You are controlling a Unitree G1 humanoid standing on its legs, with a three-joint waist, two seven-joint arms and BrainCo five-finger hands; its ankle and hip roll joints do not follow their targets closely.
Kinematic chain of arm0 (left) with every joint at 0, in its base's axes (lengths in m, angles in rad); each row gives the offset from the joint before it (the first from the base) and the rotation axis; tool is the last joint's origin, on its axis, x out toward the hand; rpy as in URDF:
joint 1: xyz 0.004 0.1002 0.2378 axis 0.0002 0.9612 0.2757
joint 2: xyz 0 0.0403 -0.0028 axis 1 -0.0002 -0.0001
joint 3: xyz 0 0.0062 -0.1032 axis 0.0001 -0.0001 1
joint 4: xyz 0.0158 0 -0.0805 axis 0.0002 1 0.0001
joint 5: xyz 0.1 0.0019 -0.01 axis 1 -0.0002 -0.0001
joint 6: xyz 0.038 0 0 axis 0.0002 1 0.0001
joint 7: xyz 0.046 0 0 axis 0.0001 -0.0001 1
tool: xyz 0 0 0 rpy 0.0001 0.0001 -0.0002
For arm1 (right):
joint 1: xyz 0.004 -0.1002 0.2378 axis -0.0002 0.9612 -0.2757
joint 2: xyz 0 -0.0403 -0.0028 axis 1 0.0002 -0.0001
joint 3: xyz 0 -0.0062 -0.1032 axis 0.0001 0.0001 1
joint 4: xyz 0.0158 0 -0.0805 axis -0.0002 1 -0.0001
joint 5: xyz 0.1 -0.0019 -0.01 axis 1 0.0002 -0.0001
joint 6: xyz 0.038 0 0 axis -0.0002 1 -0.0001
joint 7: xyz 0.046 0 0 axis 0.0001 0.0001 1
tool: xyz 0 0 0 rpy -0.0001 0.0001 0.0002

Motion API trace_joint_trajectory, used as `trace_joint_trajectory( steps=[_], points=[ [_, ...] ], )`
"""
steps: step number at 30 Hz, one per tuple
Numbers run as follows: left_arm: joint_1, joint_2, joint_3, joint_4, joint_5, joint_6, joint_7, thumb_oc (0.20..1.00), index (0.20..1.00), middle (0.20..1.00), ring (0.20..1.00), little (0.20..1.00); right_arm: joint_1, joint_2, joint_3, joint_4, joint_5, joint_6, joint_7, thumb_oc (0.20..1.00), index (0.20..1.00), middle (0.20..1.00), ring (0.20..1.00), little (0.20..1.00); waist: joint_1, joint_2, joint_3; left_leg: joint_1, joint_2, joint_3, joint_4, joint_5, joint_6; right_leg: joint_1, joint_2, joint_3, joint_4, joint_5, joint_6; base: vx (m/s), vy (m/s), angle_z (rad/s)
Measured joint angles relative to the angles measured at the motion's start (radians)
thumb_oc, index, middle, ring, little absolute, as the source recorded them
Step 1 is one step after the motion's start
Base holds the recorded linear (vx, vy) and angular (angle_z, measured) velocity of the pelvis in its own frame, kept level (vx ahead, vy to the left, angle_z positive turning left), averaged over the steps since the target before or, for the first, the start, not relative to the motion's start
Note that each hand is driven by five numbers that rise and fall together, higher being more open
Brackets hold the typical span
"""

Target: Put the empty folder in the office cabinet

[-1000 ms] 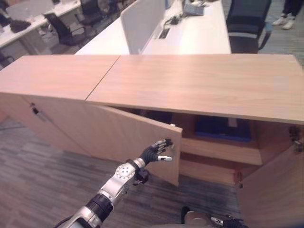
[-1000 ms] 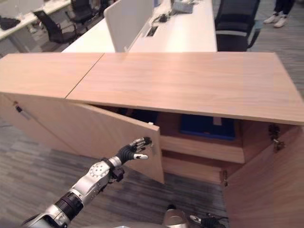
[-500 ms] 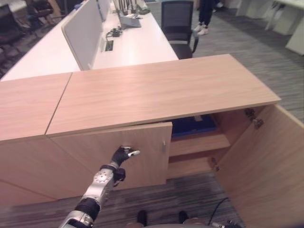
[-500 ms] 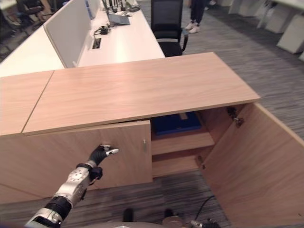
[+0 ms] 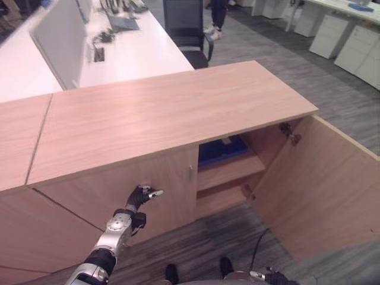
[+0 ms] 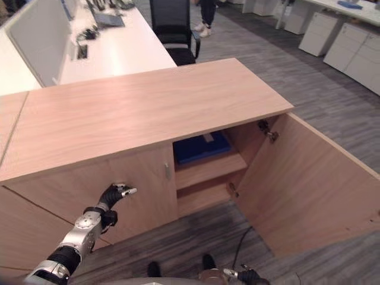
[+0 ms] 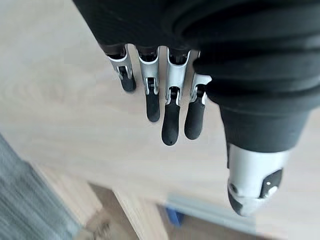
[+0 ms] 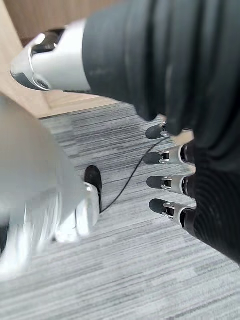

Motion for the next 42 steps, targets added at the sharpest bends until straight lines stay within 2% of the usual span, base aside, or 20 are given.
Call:
trace_joint_trajectory(
  steps=[1, 4, 7, 8, 10, 11, 12, 16, 18, 21, 22, 23, 25, 26, 28, 29, 30, 32, 34, 42],
  points=[
    [0.028, 0.000, 0.010, -0.029, 0.000, 0.001, -0.004, 1.000, 1.000, 1.000, 1.000, 1.000, 0.004, -0.001, -0.004, 0.001, 0.000, -0.001, -0.001, 1.000, 1.000, 1.000, 1.000, 1.000, 0.003, 0.002, 0.001, 0.006, 0.010, -0.001, 0.000, -0.004, -0.005, 0.025, -0.030, -0.031, 0.042, -0.005, 0.005, -0.04, -0.097, -0.33],
    [0.096, 0.008, 0.014, -0.077, 0.000, 0.000, -0.024, 1.000, 1.000, 1.000, 1.000, 1.000, 0.010, -0.001, -0.005, 0.006, -0.001, 0.000, -0.003, 1.000, 1.000, 1.000, 1.000, 1.000, 0.025, -0.014, -0.008, 0.033, 0.016, 0.012, -0.003, -0.008, -0.022, 0.110, -0.084, 0.049, 0.110, -0.035, 0.056, -0.04, -0.167, -0.22],
    [0.146, 0.018, 0.007, -0.078, 0.004, 0.006, -0.052, 1.000, 1.000, 1.000, 1.000, 1.000, -0.005, -0.004, -0.004, 0.004, -0.005, -0.001, -0.003, 1.000, 1.000, 1.000, 1.000, 1.000, 0.063, -0.024, -0.015, 0.040, 0.035, 0.073, -0.001, 0.008, -0.082, 0.147, -0.181, -0.041, 0.024, -0.058, 0.057, -0.01, -0.199, -0.60],
    [0.157, -0.004, 0.007, -0.061, 0.005, 0.010, -0.056, 1.000, 1.000, 1.000, 1.000, 1.000, -0.004, -0.012, -0.005, 0.005, -0.014, -0.001, -0.005, 1.000, 1.000, 1.000, 1.000, 1.000, 0.059, -0.001, -0.014, 0.041, 0.060, 0.069, 0.006, 0.015, -0.109, 0.158, -0.150, -0.056, -0.013, -0.034, 0.101, 0.04, -0.352, -0.49],
    [0.233, -0.058, -0.040, -0.056, 0.044, 0.016, -0.090, 1.000, 1.000, 1.000, 1.000, 1.000, 0.006, -0.099, -0.005, 0.042, -0.032, 0.004, -0.010, 1.000, 1.000, 1.000, 1.000, 1.000, 0.044, 0.116, -0.060, 0.060, 0.144, 0.056, 0.007, 0.030, -0.157, 0.146, -0.057, -0.028, -0.027, -0.044, 0.072, 0.12, -0.570, -0.57],
    [0.253, -0.089, -0.034, 0.005, 0.080, -0.001, -0.096, 1.000, 1.000, 1.000, 1.000, 1.000, 0.017, -0.134, -0.009, 0.078, -0.035, -0.003, -0.010, 1.000, 1.000, 1.000, 1.000, 1.000, 0.006, 0.125, -0.068, 0.035, 0.156, 0.038, 0.069, 0.026, -0.195, 0.110, -0.056, 0.007, 0.052, -0.085, 0.075, 0.08, -0.603, -0.66],
    [0.237, -0.070, -0.081, 0.112, 0.123, 0.005, -0.101, 1.000, 1.000, 1.000, 1.000, 1.000, 0.037, -0.140, -0.036, 0.061, -0.041, 0.009, -0.009, 1.000, 1.000, 1.000, 1.000, 1.000, -0.010, 0.108, -0.064, 0.030, 0.178, 0.037, 0.122, 0.027, -0.194, 0.046, -0.047, 0.071, 0.155, -0.166, 0.056, 0.03, -0.602, -0.68],
    [0.251, -0.106, -0.058, 0.397, 0.205, 0.018, -0.103, 1.000, 1.000, 1.000, 1.000, 1.000, 0.064, -0.124, -0.030, 0.059, -0.065, 0.016, 0.000, 1.000, 1.000, 1.000, 1.000, 1.000, -0.031, 0.107, -0.057, -0.002, 0.304, 0.003, 0.149, 0.231, -0.180, 0.030, 0.085, 0.066, 0.168, -0.198, -0.022, 0.07, -0.478, -0.28],
    [0.265, -0.123, -0.030, 0.461, 0.240, 0.039, -0.101, 1.000, 1.000, 1.000, 1.000, 1.000, 0.065, -0.140, 0.001, 0.043, -0.072, 0.001, 0.000, 1.000, 1.000, 1.000, 1.000, 1.000, -0.037, 0.115, -0.053, -0.016, 0.339, -0.030, 0.135, 0.356, -0.073, 0.042, 0.142, 0.062, 0.123, -0.185, -0.089, 0.04, -0.310, -0.30],
    [0.247, -0.178, -0.031, 0.529, 0.262, 0.045, -0.094, 1.000, 1.000, 1.000, 1.000, 1.000, 0.065, -0.209, 0.004, 0.039, -0.071, -0.001, -0.006, 1.000, 1.000, 1.000, 1.000, 1.000, -0.052, 0.184, -0.048, -0.024, 0.372, -0.016, 0.138, 0.386, -0.038, 0.093, 0.189, 0.034, 0.059, -0.146, -0.138, 0.02, -0.251, 0.14],
    [0.238, -0.185, -0.030, 0.528, 0.269, 0.044, -0.087, 1.000, 1.000, 1.000, 1.000, 1.000, 0.062, -0.220, 0.004, 0.041, -0.071, -0.001, -0.011, 1.000, 1.000, 1.000, 1.000, 1.000, -0.058, 0.185, -0.048, -0.017, 0.361, 0.010, 0.135, 0.343, -0.089, 0.102, 0.195, 0.023, 0.046, -0.144, -0.150, 0.06, -0.399, 0.36],
    [0.223, -0.191, -0.009, 0.550, 0.280, 0.042, -0.085, 1.000, 1.000, 1.000, 1.000, 1.000, 0.053, -0.218, -0.005, 0.031, -0.069, -0.003, -0.008, 1.000, 1.000, 1.000, 1.000, 1.000, -0.069, 0.169, -0.038, -0.025, 0.346, 0.057, 0.168, 0.384, -0.040, 0.101, 0.196, 0.025, 0.059, -0.149, -0.161, 0.01, -0.160, 0.21],
    [0.194, -0.198, 0.003, 0.588, 0.281, 0.047, -0.078, 1.000, 1.000, 1.000, 1.000, 1.000, 0.034, -0.215, -0.007, 0.024, -0.068, -0.006, -0.010, 1.000, 1.000, 1.000, 1.000, 1.000, -0.069, 0.142, -0.027, -0.031, 0.348, 0.064, 0.225, 0.368, -0.059, 0.127, 0.193, 0.043, 0.028, -0.134, -0.172, 0.04, -0.212, -0.35],
    [0.197, -0.194, 0.000, 0.587, 0.286, 0.047, -0.080, 1.000, 1.000, 1.000, 1.000, 1.000, 0.000, -0.215, 0.003, 0.024, -0.067, -0.010, -0.012, 1.000, 1.000, 1.000, 1.000, 1.000, -0.058, 0.110, -0.028, -0.009, 0.296, -0.011, 0.212, 0.236, -0.207, 0.129, 0.185, 0.084, 0.003, -0.130, -0.177, 0.08, -0.248, -0.85],
    [0.187, -0.184, 0.004, 0.594, 0.308, 0.045, -0.080, 1.000, 1.000, 1.000, 1.000, 1.000, -0.028, -0.215, 0.004, 0.026, -0.067, -0.007, -0.012, 1.000, 1.000, 1.000, 1.000, 1.000, -0.061, 0.076, -0.016, 0.001, 0.193, -0.087, 0.180, 0.170, -0.245, 0.142, 0.178, 0.119, -0.037, -0.096, -0.191, 0.07, -0.183, -0.75],
    [0.174, -0.175, -0.004, 0.612, 0.319, 0.044, -0.079, 1.000, 1.000, 1.000, 1.000, 1.000, -0.074, -0.210, 0.001, 0.026, -0.057, -0.004, -0.013, 1.000, 1.000, 1.000, 1.000, 1.000, -0.052, 0.054, -0.005, 0.018, -0.022, -0.208, 0.054, 0.042, -0.166, 0.163, 0.170, 0.159, -0.119, -0.052, -0.179, 0.12, -0.137, -0.56],
    [0.176, -0.150, -0.010, 0.604, 0.320, 0.043, -0.077, 1.000, 1.000, 1.000, 1.000, 1.000, -0.069, -0.168, 0.003, 0.029, -0.030, -0.004, -0.010, 1.000, 1.000, 1.000, 1.000, 1.000, -0.040, 0.039, 0.001, 0.042, -0.059, -0.216, 0.043, 0.055, -0.118, 0.215, 0.185, 0.146, -0.180, -0.039, -0.145, 0.12, -0.083, -0.58],
    [0.188, -0.129, -0.034, 0.601, 0.359, 0.043, -0.078, 1.000, 1.000, 1.000, 1.000, 1.000, -0.115, -0.147, -0.012, 0.021, -0.024, -0.007, -0.010, 1.000, 1.000, 1.000, 1.000, 1.000, -0.033, 0.027, 0.004, 0.061, -0.051, -0.214, 0.025, 0.025, -0.116, 0.218, 0.192, 0.184, -0.201, -0.026, -0.128, 0.09, -0.005, -0.36],
    [0.187, -0.121, -0.035, 0.589, 0.399, 0.049, -0.080, 1.000, 1.000, 1.000, 1.000, 1.000, -0.145, -0.173, -0.045, -0.016, 0.012, -0.023, -0.018, 1.000, 1.000, 1.000, 1.000, 1.000, -0.039, 0.062, 0.010, 0.106, -0.041, -0.189, 0.008, -0.044, -0.067, 0.250, 0.201, 0.179, -0.208, -0.012, -0.111, 0.05, 0.030, -0.26],
    [0.233, -0.080, -0.064, 0.548, 0.438, 0.043, -0.084, 1.000, 1.000, 1.000, 1.000, 1.000, -0.290, -0.303, -0.028, -0.054, 0.013, -0.020, -0.038, 1.000, 1.000, 1.000, 1.000, 1.000, -0.036, 0.087, -0.031, 0.136, -0.045, -0.162, -0.002, -0.063, -0.055, 0.268, 0.193, 0.202, -0.208, -0.002, -0.101, 0.02, 0.032, -0.11]
  ],
)
